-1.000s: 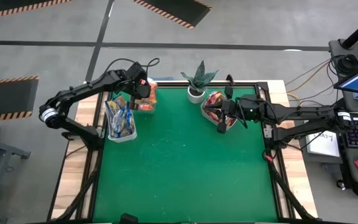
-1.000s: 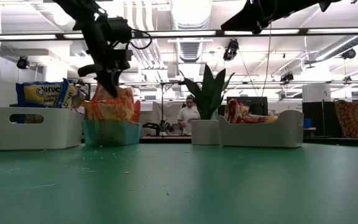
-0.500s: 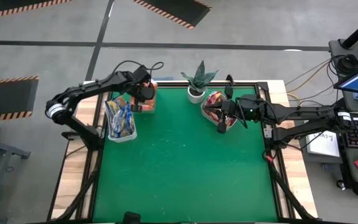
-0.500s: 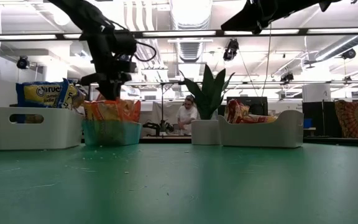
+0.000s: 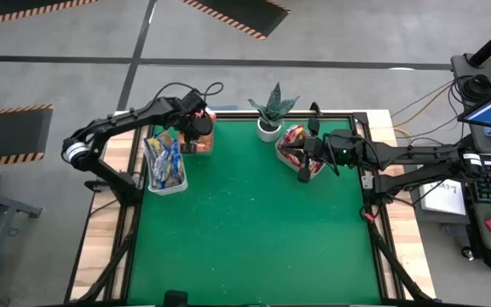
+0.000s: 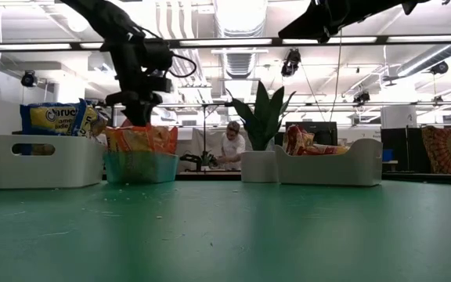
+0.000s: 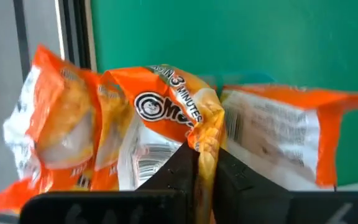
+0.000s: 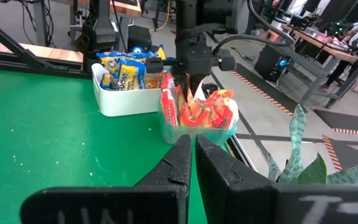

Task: Sort Maruchan noodles
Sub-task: Put the orange noodle pack into the green bin

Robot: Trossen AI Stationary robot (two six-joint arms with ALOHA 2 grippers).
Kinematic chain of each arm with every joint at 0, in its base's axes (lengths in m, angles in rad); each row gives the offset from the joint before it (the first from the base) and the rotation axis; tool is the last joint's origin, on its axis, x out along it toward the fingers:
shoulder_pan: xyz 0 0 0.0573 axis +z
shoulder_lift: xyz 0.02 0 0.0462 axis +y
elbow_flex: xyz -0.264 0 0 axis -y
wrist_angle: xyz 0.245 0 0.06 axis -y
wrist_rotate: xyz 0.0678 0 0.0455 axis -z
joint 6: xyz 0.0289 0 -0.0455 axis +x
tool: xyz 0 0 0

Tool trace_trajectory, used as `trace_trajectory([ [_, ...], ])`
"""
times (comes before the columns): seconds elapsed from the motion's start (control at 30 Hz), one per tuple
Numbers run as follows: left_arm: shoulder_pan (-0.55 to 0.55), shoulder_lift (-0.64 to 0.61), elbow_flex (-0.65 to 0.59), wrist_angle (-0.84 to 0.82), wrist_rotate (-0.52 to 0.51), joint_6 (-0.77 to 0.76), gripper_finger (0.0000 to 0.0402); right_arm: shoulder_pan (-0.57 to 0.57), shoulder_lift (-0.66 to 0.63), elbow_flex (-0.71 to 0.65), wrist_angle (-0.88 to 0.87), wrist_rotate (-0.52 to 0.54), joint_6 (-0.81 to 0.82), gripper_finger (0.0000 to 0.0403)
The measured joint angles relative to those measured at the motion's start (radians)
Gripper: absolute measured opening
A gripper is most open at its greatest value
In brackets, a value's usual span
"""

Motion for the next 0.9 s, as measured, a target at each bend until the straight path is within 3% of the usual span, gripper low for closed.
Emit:
trace_trajectory([
  [0.5, 0.000, -0.095, 0.001, -0.054, -0.060, -0.026, 0.0149, 0.000, 0.000, 0.000, 0.000, 0.000, 0.002, 0.0013],
  [0.73, 0.003, -0.216, 0.001, -0.073, -0.086, -0.019, 0.0153, 0.000, 0.000, 0.000, 0.000, 0.000, 0.002, 0.0013],
  [0.9, 0.021, -0.257, -0.001, -0.066, -0.125, -0.022, 0.0111, 0.000, 0.000, 0.000, 0.001, 0.000, 0.002, 0.0013],
])
